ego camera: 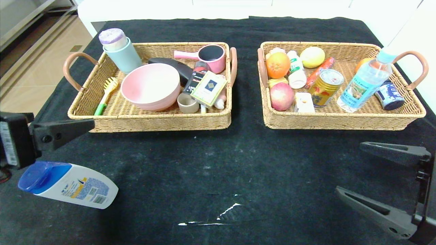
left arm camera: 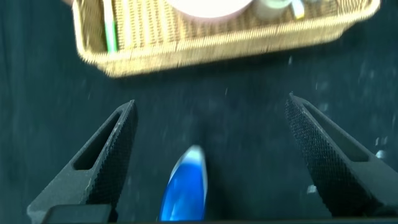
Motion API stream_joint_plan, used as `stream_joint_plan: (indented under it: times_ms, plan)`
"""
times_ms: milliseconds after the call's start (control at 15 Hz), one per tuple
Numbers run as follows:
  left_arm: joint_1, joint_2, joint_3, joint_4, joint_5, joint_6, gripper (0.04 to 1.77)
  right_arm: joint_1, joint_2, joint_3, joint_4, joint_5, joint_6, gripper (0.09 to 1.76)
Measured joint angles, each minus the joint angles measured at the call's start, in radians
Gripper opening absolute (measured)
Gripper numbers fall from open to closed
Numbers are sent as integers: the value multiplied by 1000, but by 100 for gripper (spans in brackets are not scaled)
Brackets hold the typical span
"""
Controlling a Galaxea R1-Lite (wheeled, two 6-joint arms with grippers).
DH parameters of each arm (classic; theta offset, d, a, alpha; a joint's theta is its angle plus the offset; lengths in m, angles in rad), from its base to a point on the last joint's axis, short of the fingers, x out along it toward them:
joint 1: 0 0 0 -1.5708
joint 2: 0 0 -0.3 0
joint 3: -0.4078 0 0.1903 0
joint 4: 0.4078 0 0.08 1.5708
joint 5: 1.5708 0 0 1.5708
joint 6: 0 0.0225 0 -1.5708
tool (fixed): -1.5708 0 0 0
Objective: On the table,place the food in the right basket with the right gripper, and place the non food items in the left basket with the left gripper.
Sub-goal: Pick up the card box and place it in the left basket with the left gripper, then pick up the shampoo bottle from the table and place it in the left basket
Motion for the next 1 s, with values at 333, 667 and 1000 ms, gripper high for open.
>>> stream_joint_plan:
  times_ms: [333,667,1000]
  plan:
    - [13,-147,204,-58,-8,1,171,13,14,3,0,0,-1,171]
    - [14,-206,380,-212,-25,-4,171,19,21,9,0,-1,-1,171]
    - [45,-195,556,-421,-29,-9,172,20,24,12,-1,-1,-2,171]
